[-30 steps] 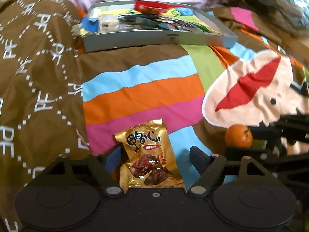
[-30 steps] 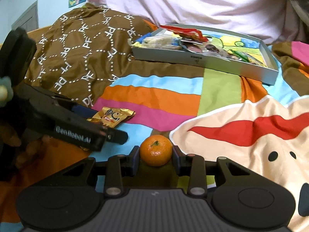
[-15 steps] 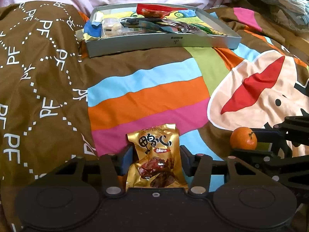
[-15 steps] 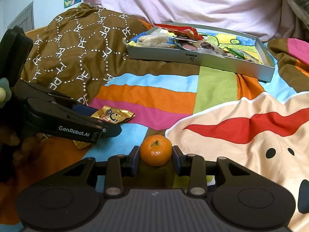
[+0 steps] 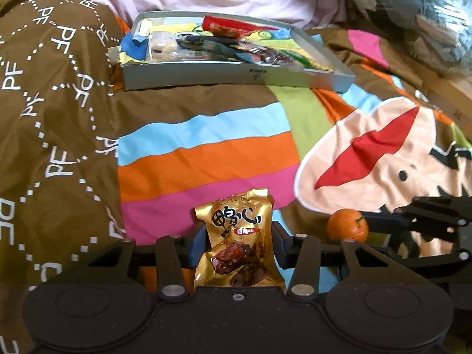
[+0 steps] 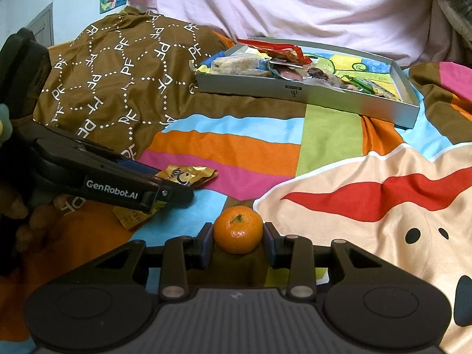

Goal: Organize snacks
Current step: 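Close the left tool on the gold jerky pouch while the right tool holds the orange, then carry the gold pouch and orange into the frog tray and open both tools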

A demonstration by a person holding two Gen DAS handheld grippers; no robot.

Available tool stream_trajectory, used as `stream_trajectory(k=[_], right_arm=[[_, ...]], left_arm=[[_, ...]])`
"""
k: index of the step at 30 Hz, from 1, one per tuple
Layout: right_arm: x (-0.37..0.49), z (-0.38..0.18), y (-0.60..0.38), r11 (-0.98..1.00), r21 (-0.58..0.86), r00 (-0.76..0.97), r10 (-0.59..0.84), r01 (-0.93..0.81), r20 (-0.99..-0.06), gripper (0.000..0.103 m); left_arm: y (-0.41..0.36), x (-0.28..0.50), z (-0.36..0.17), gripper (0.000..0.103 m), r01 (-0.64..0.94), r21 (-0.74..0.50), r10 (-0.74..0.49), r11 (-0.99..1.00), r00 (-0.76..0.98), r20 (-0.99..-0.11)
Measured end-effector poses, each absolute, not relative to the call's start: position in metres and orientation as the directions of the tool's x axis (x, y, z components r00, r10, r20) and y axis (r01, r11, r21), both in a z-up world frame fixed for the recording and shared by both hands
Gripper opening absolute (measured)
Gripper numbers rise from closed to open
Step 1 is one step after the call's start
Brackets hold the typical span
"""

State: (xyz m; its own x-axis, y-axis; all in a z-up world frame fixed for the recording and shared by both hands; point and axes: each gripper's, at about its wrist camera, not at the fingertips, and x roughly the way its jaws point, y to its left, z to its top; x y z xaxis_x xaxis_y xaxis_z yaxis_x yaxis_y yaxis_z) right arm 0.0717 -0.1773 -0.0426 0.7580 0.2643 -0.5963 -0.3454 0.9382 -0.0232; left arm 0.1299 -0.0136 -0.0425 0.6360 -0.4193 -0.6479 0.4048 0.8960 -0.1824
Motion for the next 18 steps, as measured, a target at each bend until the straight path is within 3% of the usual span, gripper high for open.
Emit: stream_trajectory(k=[9,18], right_arm=[[0.075,-0.031,-0.185,0.941,-0.009,0.781,0.275,-0.338,-0.561,0.04],[0.122,0.019,-0.202,0.936,-0.05,0.842,0.289,-0.348,-0.455,0.04]], left_arm=[[-0.013,0.13,-0.029,0.048,0.398,-0.241,-0.461,0.885,0.683,-0.567],[-0.012,0.163,0.029,0.048,0.335,-0.286,-0.43,0.898,0.805,-0.408]])
